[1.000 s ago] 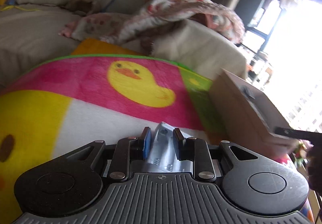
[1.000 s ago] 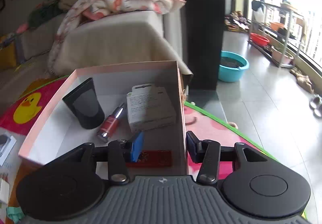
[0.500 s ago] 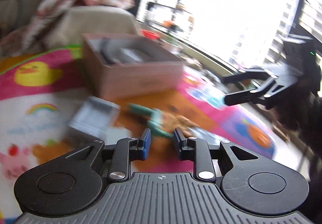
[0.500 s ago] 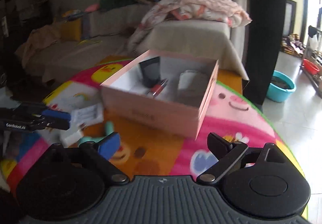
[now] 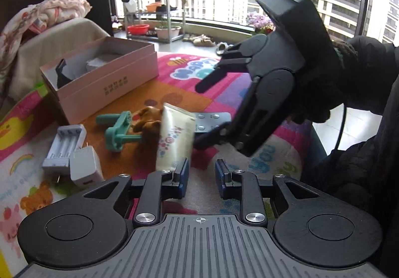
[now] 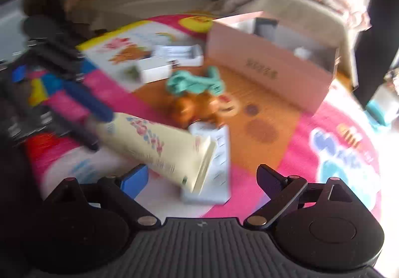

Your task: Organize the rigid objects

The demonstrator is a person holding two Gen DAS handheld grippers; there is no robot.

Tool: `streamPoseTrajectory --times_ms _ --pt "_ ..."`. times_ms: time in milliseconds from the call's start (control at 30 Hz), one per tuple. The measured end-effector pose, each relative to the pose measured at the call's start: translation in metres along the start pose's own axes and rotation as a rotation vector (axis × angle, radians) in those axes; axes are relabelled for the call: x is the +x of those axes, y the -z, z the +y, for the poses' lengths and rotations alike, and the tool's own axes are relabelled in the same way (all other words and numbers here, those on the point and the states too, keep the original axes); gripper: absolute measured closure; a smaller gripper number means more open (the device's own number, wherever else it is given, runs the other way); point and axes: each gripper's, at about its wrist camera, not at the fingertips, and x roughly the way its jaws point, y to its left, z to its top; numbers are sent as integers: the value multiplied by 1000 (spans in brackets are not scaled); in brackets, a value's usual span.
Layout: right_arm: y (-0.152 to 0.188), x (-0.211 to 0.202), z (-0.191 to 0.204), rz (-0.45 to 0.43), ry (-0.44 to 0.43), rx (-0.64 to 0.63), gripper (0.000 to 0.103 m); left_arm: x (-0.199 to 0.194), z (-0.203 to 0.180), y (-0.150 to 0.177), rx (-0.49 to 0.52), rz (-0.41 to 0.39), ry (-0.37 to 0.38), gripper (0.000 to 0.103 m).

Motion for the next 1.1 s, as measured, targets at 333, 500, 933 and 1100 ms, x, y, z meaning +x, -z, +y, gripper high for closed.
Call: streamPoseTrajectory --times_ms 333,500,933,1100 --pt "-23 44 -55 -26 182 249 9 44 43 -17 -204 -48 -162 78" --pt "-6 31 -66 -21 232 306 9 49 49 -18 -371 -91 47 76" --pt "17 15 -73 -3 202 420 0 -28 115 19 -681 -241 -410 76" --pt "17 15 -75 10 189 410 0 -4 101 20 -667 -202 -312 61"
